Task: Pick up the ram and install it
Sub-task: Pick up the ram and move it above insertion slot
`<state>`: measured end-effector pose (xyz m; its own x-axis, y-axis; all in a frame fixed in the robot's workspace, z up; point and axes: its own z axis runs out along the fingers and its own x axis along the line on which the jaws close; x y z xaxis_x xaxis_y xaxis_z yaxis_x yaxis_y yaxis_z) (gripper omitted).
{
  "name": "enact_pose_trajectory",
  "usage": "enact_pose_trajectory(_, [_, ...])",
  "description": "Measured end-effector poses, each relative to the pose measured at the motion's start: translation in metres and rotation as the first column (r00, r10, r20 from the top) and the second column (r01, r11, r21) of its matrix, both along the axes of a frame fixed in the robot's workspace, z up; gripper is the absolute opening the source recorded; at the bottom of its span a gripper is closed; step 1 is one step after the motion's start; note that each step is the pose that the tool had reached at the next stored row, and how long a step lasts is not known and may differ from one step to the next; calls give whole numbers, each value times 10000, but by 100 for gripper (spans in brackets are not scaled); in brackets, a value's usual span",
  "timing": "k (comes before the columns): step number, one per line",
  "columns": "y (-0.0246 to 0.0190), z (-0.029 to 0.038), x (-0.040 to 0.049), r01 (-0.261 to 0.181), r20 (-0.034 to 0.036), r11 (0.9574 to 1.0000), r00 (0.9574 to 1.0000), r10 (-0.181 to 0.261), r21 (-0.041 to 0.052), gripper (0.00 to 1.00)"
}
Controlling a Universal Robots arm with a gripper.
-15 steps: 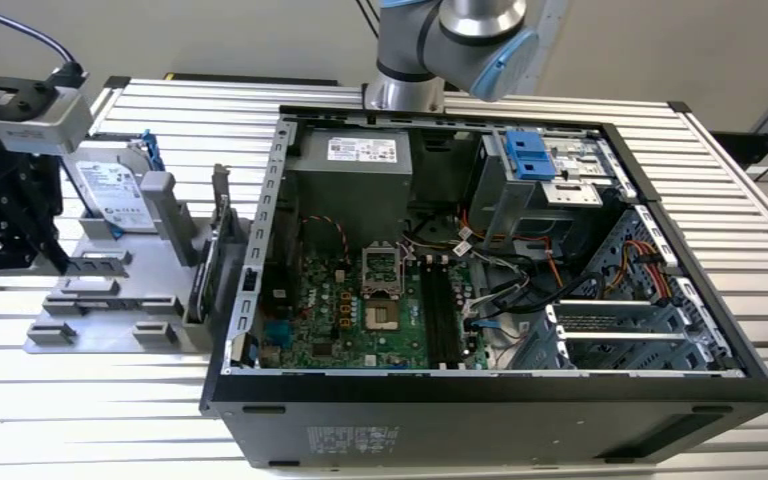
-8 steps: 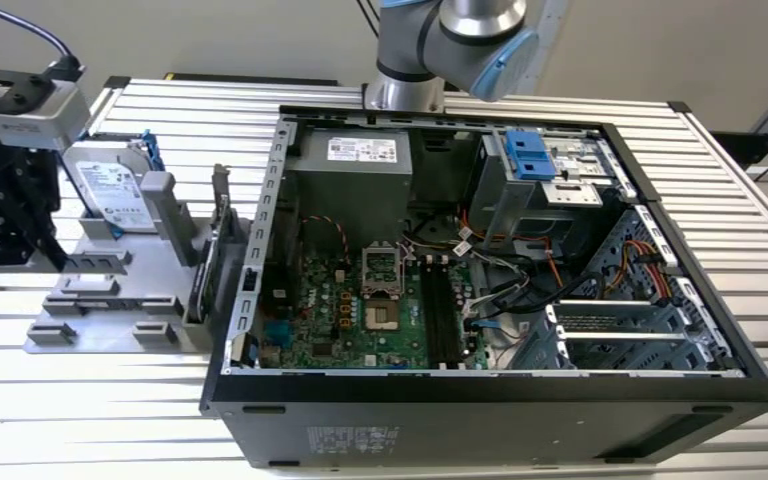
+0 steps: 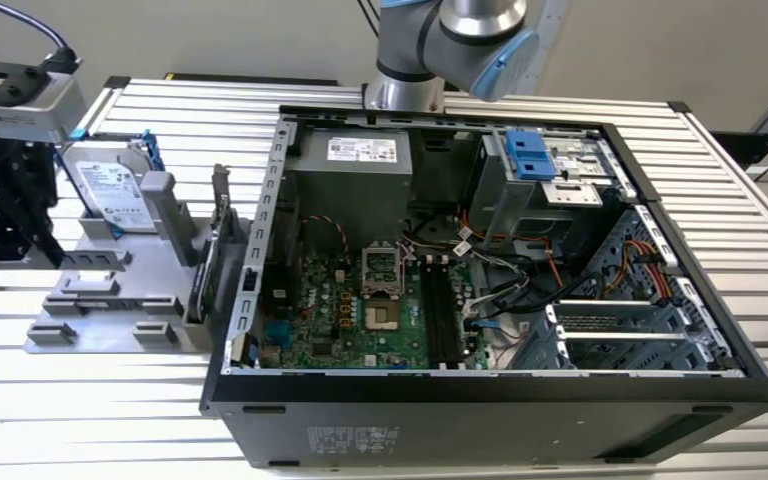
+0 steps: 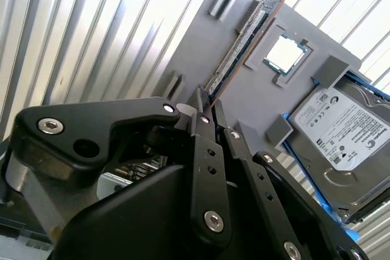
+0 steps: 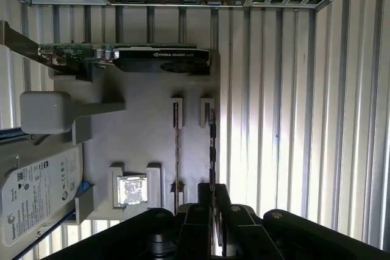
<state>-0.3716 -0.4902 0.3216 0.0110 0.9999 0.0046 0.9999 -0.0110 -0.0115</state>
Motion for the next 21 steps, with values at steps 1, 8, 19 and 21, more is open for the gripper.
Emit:
enact_pose_trajectory(1, [0, 6, 0, 0, 1, 10000, 10000, 0, 0, 0])
enact_pose_trajectory(8, [0, 53, 0, 0, 0, 10000, 10000, 0, -1, 0])
enact_pose_trajectory(19, [0, 124, 0, 0, 1, 10000, 10000, 0, -4, 0])
enact_pose_trajectory(21, [0, 135, 0, 0, 1, 10000, 10000, 0, -4, 0])
